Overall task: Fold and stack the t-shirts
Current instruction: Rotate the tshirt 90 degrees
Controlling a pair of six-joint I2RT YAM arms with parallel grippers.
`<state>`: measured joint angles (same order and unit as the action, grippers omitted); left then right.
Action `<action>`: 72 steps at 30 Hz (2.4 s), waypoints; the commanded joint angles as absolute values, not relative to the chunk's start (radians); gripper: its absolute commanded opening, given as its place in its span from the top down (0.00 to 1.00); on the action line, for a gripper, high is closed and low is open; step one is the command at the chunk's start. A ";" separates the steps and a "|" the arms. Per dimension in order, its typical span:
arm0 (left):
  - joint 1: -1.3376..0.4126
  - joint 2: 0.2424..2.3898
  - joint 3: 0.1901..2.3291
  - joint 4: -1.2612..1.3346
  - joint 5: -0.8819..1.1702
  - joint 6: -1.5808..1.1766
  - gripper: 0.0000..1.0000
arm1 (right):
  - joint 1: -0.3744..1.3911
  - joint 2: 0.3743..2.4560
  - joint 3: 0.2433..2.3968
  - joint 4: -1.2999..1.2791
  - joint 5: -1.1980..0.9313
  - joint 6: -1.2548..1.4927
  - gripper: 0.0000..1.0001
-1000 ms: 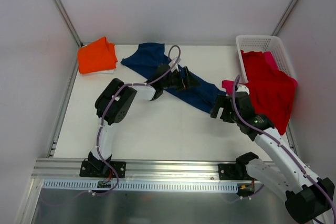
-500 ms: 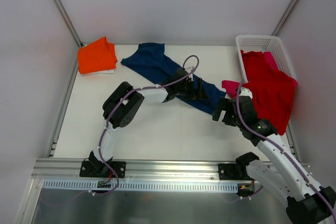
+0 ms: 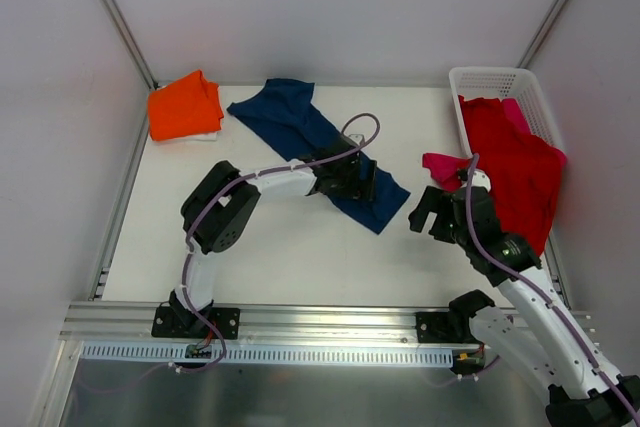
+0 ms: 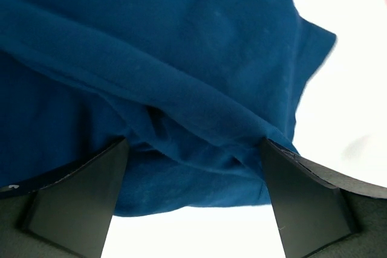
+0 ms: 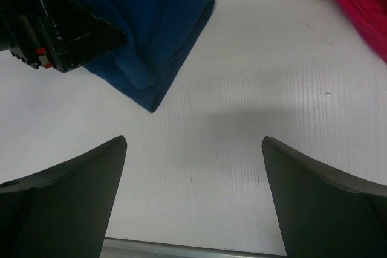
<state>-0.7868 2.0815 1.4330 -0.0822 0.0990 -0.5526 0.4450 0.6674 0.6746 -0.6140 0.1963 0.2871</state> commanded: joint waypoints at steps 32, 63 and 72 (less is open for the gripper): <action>-0.790 0.821 0.964 -0.574 -0.360 -0.531 0.01 | 0.796 0.981 0.825 -0.448 0.167 0.505 0.01; -0.790 0.472 0.577 -0.607 -0.302 -0.661 0.01 | 0.991 1.626 0.769 0.069 0.087 0.678 0.64; -0.792 0.465 0.569 -0.607 -0.302 -0.664 0.01 | 1.002 1.643 0.684 0.146 0.069 0.713 0.98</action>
<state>-0.7860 0.4770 0.5732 -0.6121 -0.3138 -0.6456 0.9894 1.6260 0.7326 0.1432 0.0662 0.6914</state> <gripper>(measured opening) 0.990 0.063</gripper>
